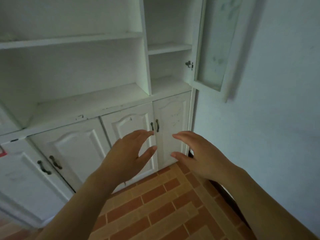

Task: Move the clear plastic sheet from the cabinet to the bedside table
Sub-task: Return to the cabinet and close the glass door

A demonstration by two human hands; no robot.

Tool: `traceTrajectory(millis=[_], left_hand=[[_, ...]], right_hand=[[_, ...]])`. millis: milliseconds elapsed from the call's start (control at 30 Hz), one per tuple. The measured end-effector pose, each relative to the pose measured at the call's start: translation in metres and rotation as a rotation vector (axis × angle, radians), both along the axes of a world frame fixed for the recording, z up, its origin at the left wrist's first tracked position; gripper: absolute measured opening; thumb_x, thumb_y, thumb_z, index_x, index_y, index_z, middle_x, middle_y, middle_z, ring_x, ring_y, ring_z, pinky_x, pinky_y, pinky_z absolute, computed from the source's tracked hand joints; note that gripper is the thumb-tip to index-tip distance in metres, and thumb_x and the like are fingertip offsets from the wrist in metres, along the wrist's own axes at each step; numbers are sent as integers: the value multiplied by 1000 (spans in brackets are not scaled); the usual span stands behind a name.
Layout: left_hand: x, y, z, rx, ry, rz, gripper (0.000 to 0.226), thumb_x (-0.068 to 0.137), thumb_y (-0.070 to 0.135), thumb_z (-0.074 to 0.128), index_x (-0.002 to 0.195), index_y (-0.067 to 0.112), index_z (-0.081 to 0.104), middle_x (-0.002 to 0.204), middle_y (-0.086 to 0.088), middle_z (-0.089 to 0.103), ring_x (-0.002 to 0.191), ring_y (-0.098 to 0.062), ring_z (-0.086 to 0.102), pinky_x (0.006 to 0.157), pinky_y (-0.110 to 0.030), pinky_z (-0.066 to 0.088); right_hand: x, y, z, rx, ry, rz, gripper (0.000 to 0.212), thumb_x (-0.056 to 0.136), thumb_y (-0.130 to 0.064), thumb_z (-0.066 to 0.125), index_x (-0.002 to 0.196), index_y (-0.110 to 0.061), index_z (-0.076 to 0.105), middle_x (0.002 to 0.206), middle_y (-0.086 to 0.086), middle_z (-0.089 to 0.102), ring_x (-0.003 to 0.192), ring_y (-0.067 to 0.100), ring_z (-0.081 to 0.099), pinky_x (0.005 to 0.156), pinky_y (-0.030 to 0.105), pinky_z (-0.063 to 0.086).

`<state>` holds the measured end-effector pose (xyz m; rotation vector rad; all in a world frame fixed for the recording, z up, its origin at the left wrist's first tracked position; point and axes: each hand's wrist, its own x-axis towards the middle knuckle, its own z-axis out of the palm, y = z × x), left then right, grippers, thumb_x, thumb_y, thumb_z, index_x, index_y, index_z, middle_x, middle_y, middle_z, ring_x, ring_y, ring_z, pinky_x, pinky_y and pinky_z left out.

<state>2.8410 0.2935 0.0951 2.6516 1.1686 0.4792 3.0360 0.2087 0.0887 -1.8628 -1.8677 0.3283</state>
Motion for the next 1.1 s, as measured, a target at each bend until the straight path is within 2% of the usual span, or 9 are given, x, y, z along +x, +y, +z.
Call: traceTrajectory(millis=[67, 167, 400, 567, 733, 900, 1033, 1100], left_hand=[[17, 24, 11, 29, 10, -63, 58, 87, 60, 28, 140, 34, 28, 147, 9, 35, 133, -11, 33, 111, -38, 28], [49, 56, 24, 74, 6, -154, 58, 88, 61, 27, 140, 35, 28, 146, 9, 36, 130, -10, 37, 108, -32, 27], [140, 123, 41, 87, -18, -293, 58, 87, 56, 31, 140, 34, 27, 148, 9, 33, 135, -10, 30, 108, -31, 24], [220, 176, 49, 123, -58, -354, 62, 86, 62, 27, 140, 32, 29, 147, 6, 36, 134, -12, 33, 109, -35, 28], [311, 233, 62, 183, -69, -369, 65, 83, 65, 22, 139, 33, 29, 146, 8, 37, 131, -11, 36, 107, -32, 29], [389, 275, 74, 216, -74, -371, 62, 83, 62, 25, 139, 34, 30, 145, 8, 38, 131, -11, 37, 107, -33, 31], [421, 309, 77, 230, -23, -340, 75, 75, 70, 15, 140, 34, 28, 145, 7, 38, 131, -13, 37, 107, -36, 32], [433, 326, 85, 246, -34, -305, 72, 79, 69, 21, 140, 33, 28, 146, 6, 36, 133, -14, 35, 108, -36, 30]], right_hand=[[13, 12, 7, 15, -10, -63, 56, 86, -56, 43, 138, -39, 29, 149, -16, 27, 135, 7, 28, 105, 25, 24], [41, 29, 16, 45, -42, -149, 58, 85, -57, 42, 138, -36, 30, 149, -13, 30, 134, 8, 30, 107, 28, 26], [128, 74, 33, 87, -108, -289, 61, 83, -60, 37, 138, -33, 31, 147, -10, 33, 134, 11, 31, 109, 34, 31], [208, 115, 37, 130, -157, -347, 57, 86, -55, 42, 137, -32, 34, 145, -11, 36, 132, 10, 33, 104, 26, 29], [303, 166, 57, 197, -171, -364, 57, 84, -57, 42, 134, -30, 37, 141, -11, 39, 125, 9, 39, 97, 23, 33], [385, 214, 85, 360, -180, -381, 58, 86, -51, 46, 136, -26, 35, 144, -8, 33, 129, 14, 38, 105, 30, 34], [433, 240, 109, 487, -159, -404, 64, 85, -48, 50, 140, -21, 30, 147, -4, 30, 131, 14, 34, 105, 25, 29], [452, 252, 116, 513, -166, -400, 67, 85, -48, 51, 142, -21, 26, 149, -3, 27, 133, 13, 32, 107, 27, 29]])
